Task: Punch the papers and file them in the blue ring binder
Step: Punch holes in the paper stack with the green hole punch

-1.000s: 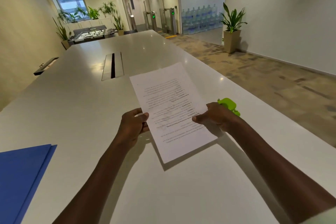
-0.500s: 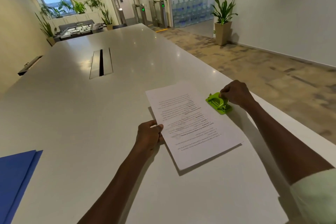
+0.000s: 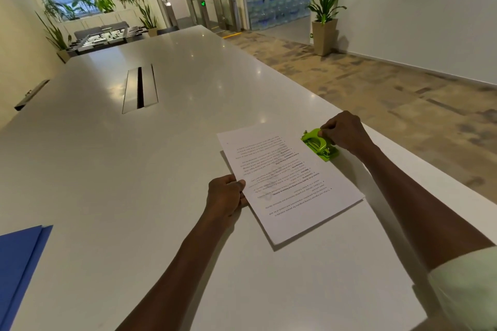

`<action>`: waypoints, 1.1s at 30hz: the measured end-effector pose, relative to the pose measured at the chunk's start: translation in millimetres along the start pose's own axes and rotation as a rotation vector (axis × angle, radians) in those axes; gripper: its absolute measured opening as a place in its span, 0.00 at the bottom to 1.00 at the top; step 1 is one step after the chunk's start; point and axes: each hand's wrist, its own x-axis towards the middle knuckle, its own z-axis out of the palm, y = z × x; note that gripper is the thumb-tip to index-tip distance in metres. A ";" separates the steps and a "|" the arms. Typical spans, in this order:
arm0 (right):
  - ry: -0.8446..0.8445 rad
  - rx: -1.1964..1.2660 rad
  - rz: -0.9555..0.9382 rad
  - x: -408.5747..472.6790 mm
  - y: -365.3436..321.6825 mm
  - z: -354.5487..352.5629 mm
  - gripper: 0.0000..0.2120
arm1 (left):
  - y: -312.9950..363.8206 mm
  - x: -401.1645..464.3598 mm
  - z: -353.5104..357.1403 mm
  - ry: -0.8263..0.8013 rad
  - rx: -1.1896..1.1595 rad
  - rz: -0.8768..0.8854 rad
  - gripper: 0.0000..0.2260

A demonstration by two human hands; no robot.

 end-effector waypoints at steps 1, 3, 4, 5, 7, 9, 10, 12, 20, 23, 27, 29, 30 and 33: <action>-0.001 0.001 -0.001 0.3 0.2 0.2 0.10 | 0.3 0.5 0.6 0.005 0.003 -0.007 0.08; -0.003 0.010 0.005 0.7 0.5 0.6 0.10 | 1.6 0.7 1.6 0.008 0.011 -0.015 0.08; -0.004 0.014 0.010 0.5 0.3 0.9 0.10 | 2.5 0.4 2.2 0.012 0.022 -0.017 0.08; -0.004 0.013 0.011 0.5 0.5 1.3 0.10 | 2.9 0.5 2.8 0.013 0.032 -0.019 0.08; -0.004 0.007 0.010 0.5 0.6 1.8 0.09 | 2.8 1.9 4.1 0.017 0.057 -0.019 0.08; -0.006 0.005 0.016 0.5 0.2 1.7 0.10 | 2.9 1.5 6.5 0.017 0.074 -0.017 0.08; -0.006 0.007 0.021 0.5 0.1 1.8 0.10 | 3.2 0.5 7.8 0.016 0.074 -0.014 0.09; -0.005 0.003 0.020 0.7 0.5 2.3 0.10 | 3.6 -1.4 11.0 0.009 0.045 -0.012 0.09; -0.002 0.007 0.017 1.6 1.4 3.6 0.10 | 6.1 -8.5 11.4 -0.038 -0.050 -0.016 0.09; 0.002 0.012 0.016 0.9 1.4 3.5 0.10 | 3.6 -9.3 10.9 -0.050 -0.075 -0.010 0.10; 0.006 0.016 0.016 -0.3 0.4 3.3 0.10 | 3.7 -12.5 13.3 -0.051 -0.081 -0.007 0.09; 0.006 0.015 0.010 -0.5 0.4 3.0 0.11 | 3.1 -12.9 13.5 -0.049 -0.086 -0.010 0.09; 0.006 0.013 0.009 -0.6 0.5 3.0 0.11 | 2.9 -13.2 13.3 -0.052 -0.091 -0.009 0.09; 0.005 0.009 0.009 -0.9 0.3 3.0 0.11 | 3.2 -14.3 12.7 -0.092 -0.130 0.000 0.10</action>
